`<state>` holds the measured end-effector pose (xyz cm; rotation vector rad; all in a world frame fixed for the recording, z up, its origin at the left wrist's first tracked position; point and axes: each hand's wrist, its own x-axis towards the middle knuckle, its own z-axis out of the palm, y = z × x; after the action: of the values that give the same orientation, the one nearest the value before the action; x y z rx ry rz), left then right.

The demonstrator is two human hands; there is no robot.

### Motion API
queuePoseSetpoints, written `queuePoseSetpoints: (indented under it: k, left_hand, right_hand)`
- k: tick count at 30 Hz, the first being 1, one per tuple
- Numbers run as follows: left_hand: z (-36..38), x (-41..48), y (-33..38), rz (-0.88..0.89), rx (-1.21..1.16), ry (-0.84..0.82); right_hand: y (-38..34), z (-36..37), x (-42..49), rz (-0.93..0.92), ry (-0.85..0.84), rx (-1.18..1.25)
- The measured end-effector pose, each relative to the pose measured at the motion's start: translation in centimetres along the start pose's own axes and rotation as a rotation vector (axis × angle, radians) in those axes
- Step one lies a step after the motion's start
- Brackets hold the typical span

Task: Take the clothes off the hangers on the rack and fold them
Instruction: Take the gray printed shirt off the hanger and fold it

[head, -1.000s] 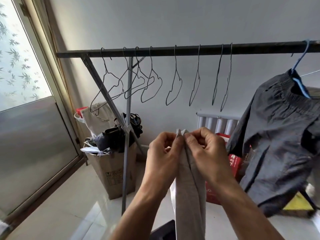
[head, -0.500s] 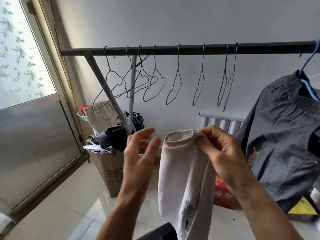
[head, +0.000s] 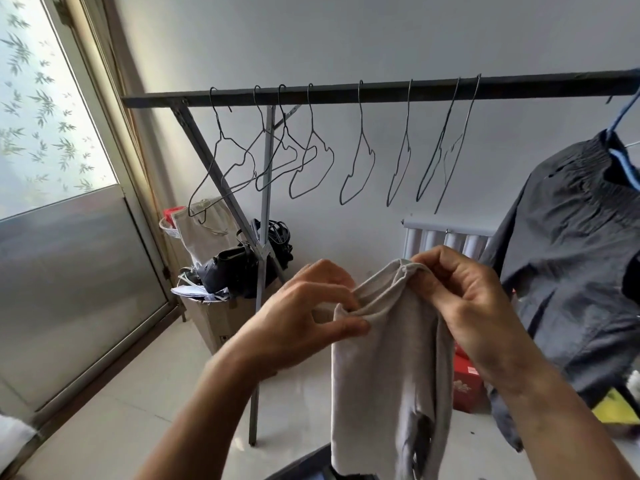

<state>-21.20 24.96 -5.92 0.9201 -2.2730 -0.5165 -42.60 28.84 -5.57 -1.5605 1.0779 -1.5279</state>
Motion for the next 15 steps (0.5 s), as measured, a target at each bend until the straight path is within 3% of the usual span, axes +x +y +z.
queuePoseSetpoints:
  k: [3, 7, 10, 12, 15]
  left_hand:
    - [-2.6, 0.8, 0.7, 0.019, 0.049, -0.01]
    - [-3.9, 2.0, 1.3, -0.087, -0.124, -0.023]
    - [-3.1, 2.8, 1.0, -0.119, -0.261, 0.126]
    - [-2.3, 3.4, 1.6, -0.075, -0.144, 0.126]
    - [-1.2, 4.8, 3.1, -0.049, 0.01, -0.008]
  right_hand:
    - [-0.3, -0.7, 0.0, 0.032, -0.025, -0.118]
    - [-0.7, -0.8, 0.1, 0.073, -0.016, -0.137]
    - [-1.0, -0.2, 0.4, 0.062, -0.027, -0.077]
    - [-1.0, 0.2, 0.6, 0.059, -0.069, -0.078]
    - [-1.1, 0.8, 1.0, 0.047, -0.128, -0.064]
